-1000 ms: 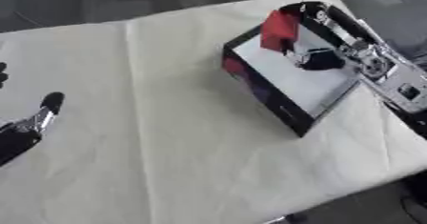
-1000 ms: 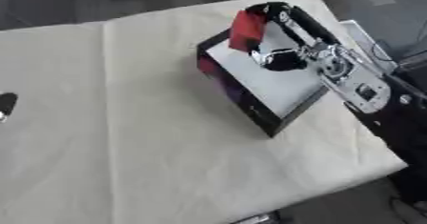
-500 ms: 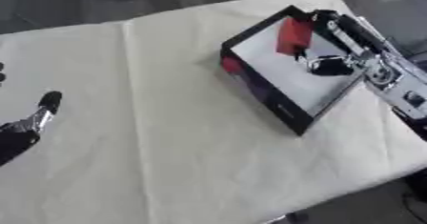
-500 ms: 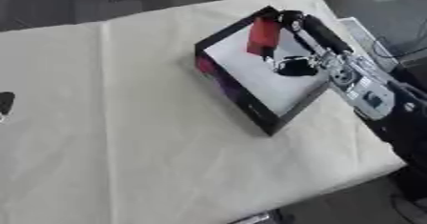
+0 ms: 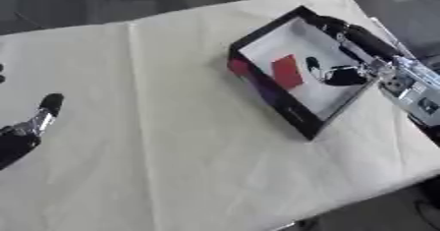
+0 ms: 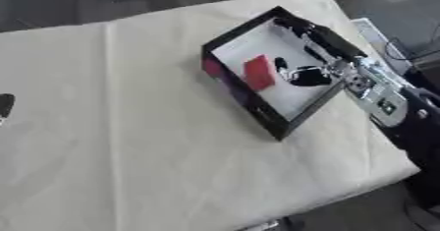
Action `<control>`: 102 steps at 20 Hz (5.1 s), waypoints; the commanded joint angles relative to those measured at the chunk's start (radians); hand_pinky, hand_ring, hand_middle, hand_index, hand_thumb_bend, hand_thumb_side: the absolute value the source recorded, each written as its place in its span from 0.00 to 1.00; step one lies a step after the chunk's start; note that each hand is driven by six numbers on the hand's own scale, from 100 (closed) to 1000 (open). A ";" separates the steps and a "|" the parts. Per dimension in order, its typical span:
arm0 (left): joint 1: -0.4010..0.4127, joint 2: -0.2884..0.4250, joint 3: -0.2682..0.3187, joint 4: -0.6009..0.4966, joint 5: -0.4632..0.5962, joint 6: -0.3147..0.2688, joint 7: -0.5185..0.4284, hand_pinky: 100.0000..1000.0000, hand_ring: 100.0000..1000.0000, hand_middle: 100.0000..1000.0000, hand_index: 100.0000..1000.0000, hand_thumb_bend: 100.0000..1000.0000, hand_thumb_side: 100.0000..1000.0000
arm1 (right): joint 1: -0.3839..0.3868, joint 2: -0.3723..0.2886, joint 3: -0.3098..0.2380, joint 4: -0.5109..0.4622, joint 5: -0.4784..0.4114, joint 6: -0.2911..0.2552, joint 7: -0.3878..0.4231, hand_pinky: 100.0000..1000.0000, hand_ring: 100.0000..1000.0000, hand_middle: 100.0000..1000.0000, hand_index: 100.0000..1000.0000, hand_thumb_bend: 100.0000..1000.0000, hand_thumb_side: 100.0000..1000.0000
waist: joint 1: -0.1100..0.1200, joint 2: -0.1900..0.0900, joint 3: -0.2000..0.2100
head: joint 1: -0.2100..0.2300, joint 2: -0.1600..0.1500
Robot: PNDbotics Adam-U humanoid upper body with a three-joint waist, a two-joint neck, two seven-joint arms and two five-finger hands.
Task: Pick up the objects with one hand, pass them to the other hand, and then place them into the box on the other side of the table.
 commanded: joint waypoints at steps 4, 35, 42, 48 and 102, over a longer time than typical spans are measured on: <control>-0.007 0.021 0.012 -0.016 0.007 0.001 0.009 0.82 0.68 0.60 0.77 0.52 0.43 | -0.006 -0.033 -0.023 -0.011 -0.002 0.026 -0.018 1.00 1.00 0.97 1.00 0.00 0.21 | 0.007 -0.004 0.003 | 0.012 -0.007; -0.102 0.618 0.247 0.159 0.188 0.271 -0.384 0.90 0.81 0.74 0.85 0.59 0.55 | -0.036 -0.048 -0.037 -0.329 -0.636 -0.114 0.152 1.00 1.00 1.00 1.00 0.00 0.25 | -0.010 0.001 0.053 | 0.418 -0.013; -0.196 0.657 0.199 0.274 0.115 0.170 -0.773 0.94 0.86 0.77 0.85 0.77 0.56 | -0.031 -0.044 -0.041 -0.330 -0.616 -0.132 0.142 1.00 0.99 1.00 1.00 0.00 0.23 | -0.022 0.016 0.044 | 0.432 -0.022; -0.243 0.669 0.151 0.272 0.074 0.143 -1.032 0.95 0.87 0.78 0.85 0.77 0.56 | -0.029 -0.041 -0.034 -0.330 -0.598 -0.119 0.146 1.00 0.99 1.00 1.00 0.00 0.22 | -0.016 0.016 0.042 | 0.415 -0.015; -0.256 0.513 -0.084 0.416 -0.030 0.442 -1.033 0.97 0.91 0.82 0.73 0.63 0.18 | 0.017 0.050 0.015 -0.330 -0.456 -0.049 0.187 1.00 0.95 0.99 1.00 0.00 0.16 | -0.010 0.024 0.016 | 0.399 -0.003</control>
